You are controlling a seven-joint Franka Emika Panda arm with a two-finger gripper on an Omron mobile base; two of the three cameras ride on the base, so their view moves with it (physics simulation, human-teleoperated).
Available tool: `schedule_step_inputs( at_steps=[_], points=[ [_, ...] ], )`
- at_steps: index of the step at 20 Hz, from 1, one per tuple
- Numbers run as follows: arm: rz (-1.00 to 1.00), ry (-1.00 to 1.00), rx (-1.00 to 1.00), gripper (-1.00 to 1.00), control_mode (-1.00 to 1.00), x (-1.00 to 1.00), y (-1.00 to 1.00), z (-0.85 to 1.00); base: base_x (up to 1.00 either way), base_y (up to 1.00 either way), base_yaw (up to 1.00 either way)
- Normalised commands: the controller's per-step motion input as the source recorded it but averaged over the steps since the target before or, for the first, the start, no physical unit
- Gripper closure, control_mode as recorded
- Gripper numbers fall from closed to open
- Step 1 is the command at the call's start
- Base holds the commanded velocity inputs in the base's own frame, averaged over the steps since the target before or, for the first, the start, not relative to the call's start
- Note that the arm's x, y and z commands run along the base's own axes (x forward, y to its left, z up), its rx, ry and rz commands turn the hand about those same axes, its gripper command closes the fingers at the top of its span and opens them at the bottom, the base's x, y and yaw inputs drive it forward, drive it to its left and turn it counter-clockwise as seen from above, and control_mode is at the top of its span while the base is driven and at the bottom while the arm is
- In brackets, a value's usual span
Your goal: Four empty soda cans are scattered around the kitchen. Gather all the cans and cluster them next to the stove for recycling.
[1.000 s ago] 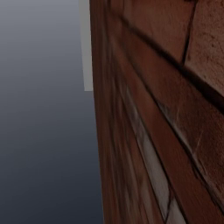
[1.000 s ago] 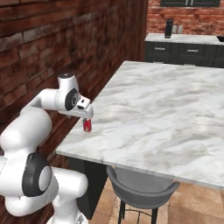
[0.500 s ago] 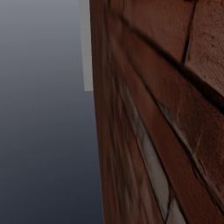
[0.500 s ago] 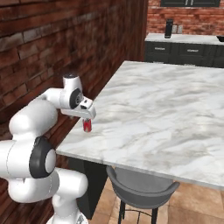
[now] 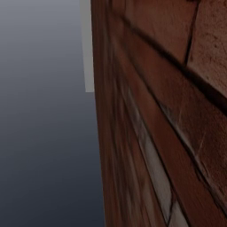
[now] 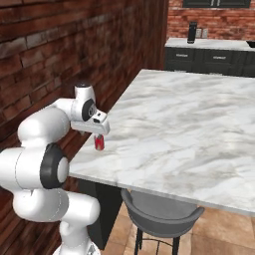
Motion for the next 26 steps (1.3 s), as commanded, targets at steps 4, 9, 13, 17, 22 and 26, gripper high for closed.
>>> schedule_step_inputs(
  at_steps=[4,9,13,17,22,26],
  points=[
    [0.00,0.00,0.00,-1.00,-1.00,0.09,0.03,-0.11,0.00,0.00,0.00],
    [0.00,0.01,0.00,-1.00,-1.00,0.17,0.01,-0.08,0.00,0.00,0.00],
    [0.00,0.01,0.00,-1.00,-1.00,0.29,0.02,-0.11,0.00,0.00,0.00],
    [0.00,0.04,0.00,-1.00,-1.00,0.25,0.06,-0.08,0.00,0.00,0.00],
    [0.00,0.05,0.00,-1.00,-1.00,0.24,0.04,-0.07,0.00,0.00,0.00],
    [0.00,0.05,0.00,-1.00,-1.00,0.24,0.00,-0.04,0.00,0.00,0.00]
  ],
)
